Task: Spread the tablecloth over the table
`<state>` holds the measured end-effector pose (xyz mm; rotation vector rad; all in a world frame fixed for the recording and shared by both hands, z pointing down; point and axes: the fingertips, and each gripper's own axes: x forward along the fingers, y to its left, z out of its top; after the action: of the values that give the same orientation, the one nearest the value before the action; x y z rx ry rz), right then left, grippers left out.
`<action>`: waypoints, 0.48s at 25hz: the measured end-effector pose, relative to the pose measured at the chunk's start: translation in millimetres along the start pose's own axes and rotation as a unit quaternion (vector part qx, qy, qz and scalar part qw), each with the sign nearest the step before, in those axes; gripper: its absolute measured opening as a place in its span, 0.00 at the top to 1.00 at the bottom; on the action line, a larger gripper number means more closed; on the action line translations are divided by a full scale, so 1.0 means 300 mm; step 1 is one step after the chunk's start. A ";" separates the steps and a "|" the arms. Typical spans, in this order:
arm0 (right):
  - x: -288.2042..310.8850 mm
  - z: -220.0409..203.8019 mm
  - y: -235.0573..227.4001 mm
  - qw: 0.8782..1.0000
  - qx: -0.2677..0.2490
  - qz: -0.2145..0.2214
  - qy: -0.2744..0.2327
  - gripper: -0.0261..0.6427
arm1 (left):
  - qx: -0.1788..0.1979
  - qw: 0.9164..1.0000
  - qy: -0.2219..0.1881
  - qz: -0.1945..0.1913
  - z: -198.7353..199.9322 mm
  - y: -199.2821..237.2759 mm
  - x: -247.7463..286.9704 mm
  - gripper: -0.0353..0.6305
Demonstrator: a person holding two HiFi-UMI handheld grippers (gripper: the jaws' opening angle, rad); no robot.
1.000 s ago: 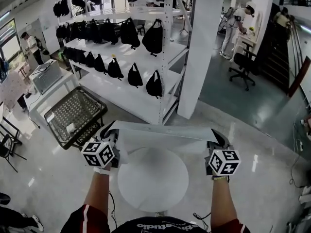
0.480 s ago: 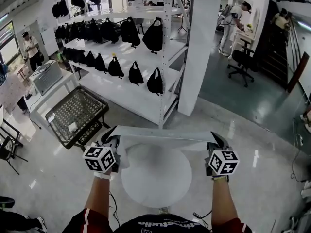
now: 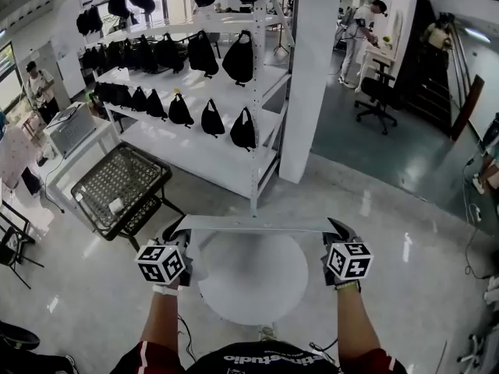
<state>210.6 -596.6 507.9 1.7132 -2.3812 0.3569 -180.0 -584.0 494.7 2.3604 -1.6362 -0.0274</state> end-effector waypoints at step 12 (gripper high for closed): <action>-0.159 -0.199 0.057 0.998 -0.011 -0.028 0.051 0.92 | -0.018 0.998 0.054 -0.007 -0.167 -0.035 -0.157 0.92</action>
<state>210.2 -530.3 549.5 1.7062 -2.2517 0.3982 -179.2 -526.7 534.0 2.3049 -1.5572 0.0658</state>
